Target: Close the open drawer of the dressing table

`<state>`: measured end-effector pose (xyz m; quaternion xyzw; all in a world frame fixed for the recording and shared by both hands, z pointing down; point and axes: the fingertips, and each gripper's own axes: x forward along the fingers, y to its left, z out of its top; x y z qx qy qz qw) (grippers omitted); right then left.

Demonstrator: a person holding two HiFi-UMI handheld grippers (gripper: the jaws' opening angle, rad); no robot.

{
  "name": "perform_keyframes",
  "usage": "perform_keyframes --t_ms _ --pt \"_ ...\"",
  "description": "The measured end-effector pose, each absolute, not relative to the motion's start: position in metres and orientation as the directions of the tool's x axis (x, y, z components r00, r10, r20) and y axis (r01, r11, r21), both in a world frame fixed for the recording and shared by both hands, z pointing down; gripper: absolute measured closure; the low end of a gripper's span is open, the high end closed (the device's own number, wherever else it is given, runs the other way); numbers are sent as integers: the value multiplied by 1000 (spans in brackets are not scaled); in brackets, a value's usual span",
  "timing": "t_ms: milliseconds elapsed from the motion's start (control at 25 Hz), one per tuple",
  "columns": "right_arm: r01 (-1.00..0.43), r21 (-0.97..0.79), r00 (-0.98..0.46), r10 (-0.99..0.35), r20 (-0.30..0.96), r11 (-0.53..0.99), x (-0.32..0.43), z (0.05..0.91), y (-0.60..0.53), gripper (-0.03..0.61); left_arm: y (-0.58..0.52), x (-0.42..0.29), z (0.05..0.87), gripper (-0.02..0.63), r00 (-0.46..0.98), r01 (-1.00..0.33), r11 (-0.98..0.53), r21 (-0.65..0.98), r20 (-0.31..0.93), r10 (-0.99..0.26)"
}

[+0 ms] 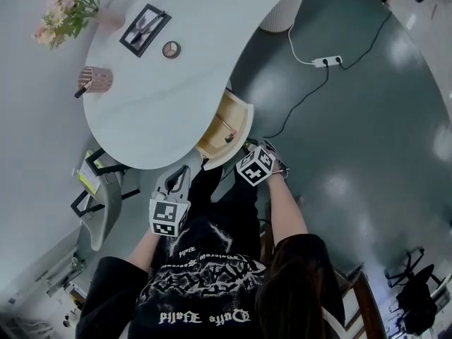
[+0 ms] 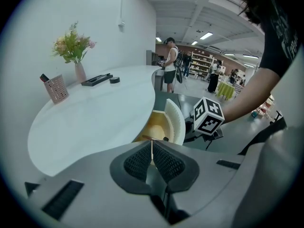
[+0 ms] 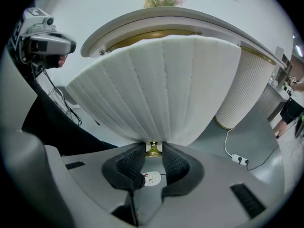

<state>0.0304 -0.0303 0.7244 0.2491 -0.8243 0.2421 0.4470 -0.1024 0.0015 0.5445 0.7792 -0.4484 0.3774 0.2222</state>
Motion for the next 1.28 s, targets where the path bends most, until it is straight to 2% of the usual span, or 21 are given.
perform_keyframes --t_ms 1280 --pt "-622 -186 -509 -212 834 761 -1 723 -56 449 8 -121 546 586 277 -888 -459 -3 794 -541"
